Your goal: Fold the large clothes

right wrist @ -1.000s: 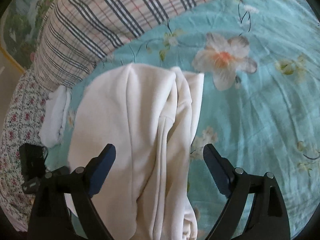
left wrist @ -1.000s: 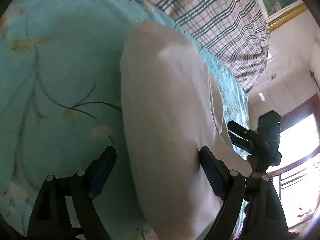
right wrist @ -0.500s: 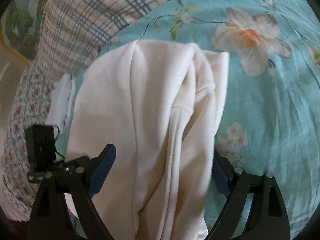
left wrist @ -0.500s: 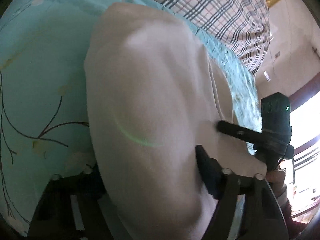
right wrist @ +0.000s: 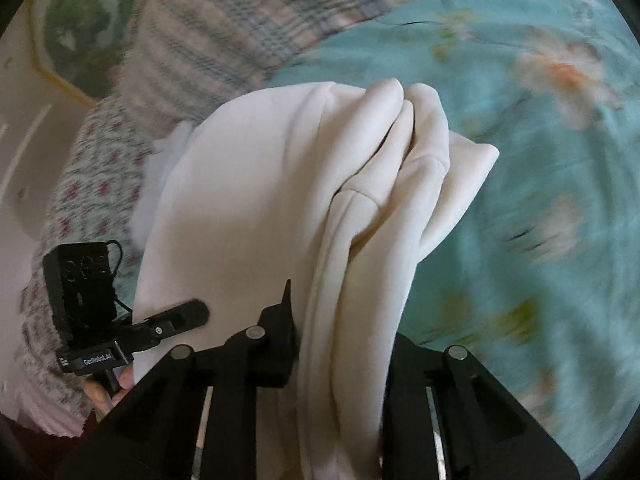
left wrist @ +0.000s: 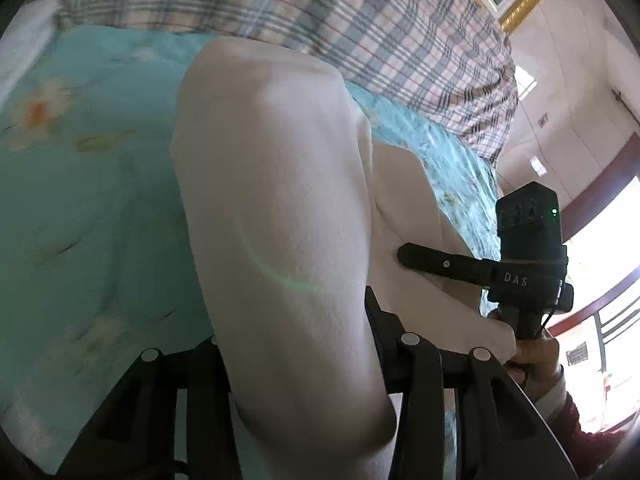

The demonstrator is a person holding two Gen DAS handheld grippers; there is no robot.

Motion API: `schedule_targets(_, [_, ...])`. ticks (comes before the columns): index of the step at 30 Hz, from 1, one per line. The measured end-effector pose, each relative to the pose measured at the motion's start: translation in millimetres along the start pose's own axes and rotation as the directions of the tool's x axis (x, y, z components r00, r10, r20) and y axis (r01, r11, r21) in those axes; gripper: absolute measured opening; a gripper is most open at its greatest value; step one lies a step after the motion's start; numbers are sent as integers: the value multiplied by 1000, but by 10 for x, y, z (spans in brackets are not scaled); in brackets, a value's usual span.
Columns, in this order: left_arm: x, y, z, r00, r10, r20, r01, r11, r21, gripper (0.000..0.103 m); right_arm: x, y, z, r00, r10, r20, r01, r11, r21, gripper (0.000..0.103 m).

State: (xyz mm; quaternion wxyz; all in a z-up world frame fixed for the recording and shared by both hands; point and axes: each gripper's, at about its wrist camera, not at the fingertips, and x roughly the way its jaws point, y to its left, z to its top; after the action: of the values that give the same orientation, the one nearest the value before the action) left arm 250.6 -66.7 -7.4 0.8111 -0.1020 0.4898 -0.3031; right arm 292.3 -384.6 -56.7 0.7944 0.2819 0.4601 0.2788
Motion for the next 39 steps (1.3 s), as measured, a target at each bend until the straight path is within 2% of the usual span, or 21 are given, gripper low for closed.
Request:
schedule_targets(4, [-451, 307, -220, 999, 50, -7, -50, 998, -41, 43, 328, 364, -185, 994, 95, -44, -96, 995, -26, 20])
schedule_targets(7, [-602, 518, -345, 996, 83, -14, -84, 994, -66, 43, 572, 525, -299, 989, 121, -84, -124, 991, -38, 20])
schedule_targets(11, [-441, 800, -535, 992, 120, -51, -125, 986, -113, 46, 861, 579, -396, 988, 93, -127, -98, 995, -33, 20])
schedule_targets(13, [-374, 899, -615, 990, 131, -53, -137, 982, -132, 57, 915, 546, -415, 988, 73, -136, -77, 997, -26, 20])
schedule_targets(16, [-345, 946, -667, 991, 125, -41, -130, 977, -170, 60, 931, 459, -436, 987, 65, -144, -67, 998, -10, 22])
schedule_targets(19, [-398, 883, -669, 986, 161, -42, -166, 973, -162, 66, 930, 476, -417, 989, 26, -143, -28, 1000, -12, 32])
schedule_targets(21, [-489, 860, -692, 983, 179, -34, -183, 968, -175, 66, 848, 480, -423, 992, -16, -129, 13, 1000, -20, 48])
schedule_targets(23, [-678, 837, -751, 981, 194, 3, -190, 963, -193, 66, 688, 496, -422, 994, -76, -76, 75, 997, -25, 62])
schedule_targets(25, [-882, 827, -848, 979, 199, 54, -185, 963, -197, 66, 416, 557, -442, 992, -127, 26, 128, 991, -31, 62])
schedule_targets(28, [-1154, 715, -988, 977, 179, 115, -155, 970, -186, 66, 113, 682, -528, 990, -93, 105, 100, 994, -55, 62])
schedule_targets(31, [-1295, 578, -1174, 976, 180, 126, -161, 976, -146, 66, 85, 845, -649, 995, -56, 81, 64, 992, -110, 62])
schedule_targets(35, [-1422, 421, -1513, 978, 175, 111, -167, 983, -77, 65, 296, 897, -766, 1000, -15, -5, 14, 991, -130, 46])
schedule_targets(37, [-1416, 393, -1661, 983, 159, 94, -153, 986, -64, 65, 405, 850, -777, 999, -38, -31, 34, 992, -121, 46])
schedule_targets(39, [-1345, 360, -1804, 982, 176, 62, -174, 984, -41, 65, 487, 791, -777, 997, -65, -34, 61, 993, -96, 46])
